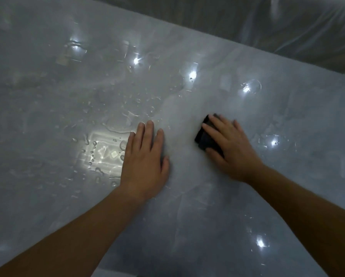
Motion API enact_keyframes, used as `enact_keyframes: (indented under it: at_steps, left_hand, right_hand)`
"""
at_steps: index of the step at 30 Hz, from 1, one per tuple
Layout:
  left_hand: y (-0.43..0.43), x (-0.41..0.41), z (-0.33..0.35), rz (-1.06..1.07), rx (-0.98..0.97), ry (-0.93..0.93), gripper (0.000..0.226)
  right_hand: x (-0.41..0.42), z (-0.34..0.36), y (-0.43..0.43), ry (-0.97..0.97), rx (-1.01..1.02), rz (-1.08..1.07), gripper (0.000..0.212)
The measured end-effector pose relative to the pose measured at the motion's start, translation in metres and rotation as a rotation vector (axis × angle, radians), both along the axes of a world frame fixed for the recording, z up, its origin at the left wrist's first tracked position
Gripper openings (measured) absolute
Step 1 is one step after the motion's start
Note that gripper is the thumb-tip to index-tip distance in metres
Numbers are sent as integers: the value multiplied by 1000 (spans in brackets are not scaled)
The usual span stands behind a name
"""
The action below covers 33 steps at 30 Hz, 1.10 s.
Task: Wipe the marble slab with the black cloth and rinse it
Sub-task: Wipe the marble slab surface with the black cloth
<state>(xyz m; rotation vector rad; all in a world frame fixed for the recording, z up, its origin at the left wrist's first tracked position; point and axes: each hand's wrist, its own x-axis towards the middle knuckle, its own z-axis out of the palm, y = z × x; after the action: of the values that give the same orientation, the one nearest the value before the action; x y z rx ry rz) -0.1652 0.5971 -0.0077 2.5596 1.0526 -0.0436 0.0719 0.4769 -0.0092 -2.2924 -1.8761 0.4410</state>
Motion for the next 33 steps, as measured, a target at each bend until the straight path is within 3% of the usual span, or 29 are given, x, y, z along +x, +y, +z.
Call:
enact_keyframes:
  at_steps: [4,6,11,15,18,21,25,27,31,33]
  left_hand:
    - [-3,-2,-1,7,35,-2,67]
    - [-15,-5,1,-16,72,3,64]
    - [-71,-3,-2,-166,85,39,65]
    - [-80,1,-5,-140,88,85,67]
    - [-83,1,-3,-131,107,106,66]
    - [-94,3,-1,-122,118,104,62]
    - [-106,5,-2,-104,96,103,63]
    - [-105,5,-4,-106,103,105,63]
    - [-104,3,-4,-109,96,109,63]
    - [-106,3,-3,-108,93,105,64]
  right_hand:
    - [15,-3,30,38,37,-382,64]
    - [-11,-4,17,51,54,-330,63]
    - [-30,-1,-70,52,39,45,61]
    - [15,-2,-77,29,47,-215,64]
    - [-13,-2,-80,54,56,-378,63]
    - [-48,-3,-119,78,77,-134,60]
    - [-25,-5,-142,52,49,92,60]
    - [-7,-8,-129,33,60,-1,61]
    - [-12,-6,-115,58,58,-387,61]
    - [-44,-2,-129,50,75,-391,61]
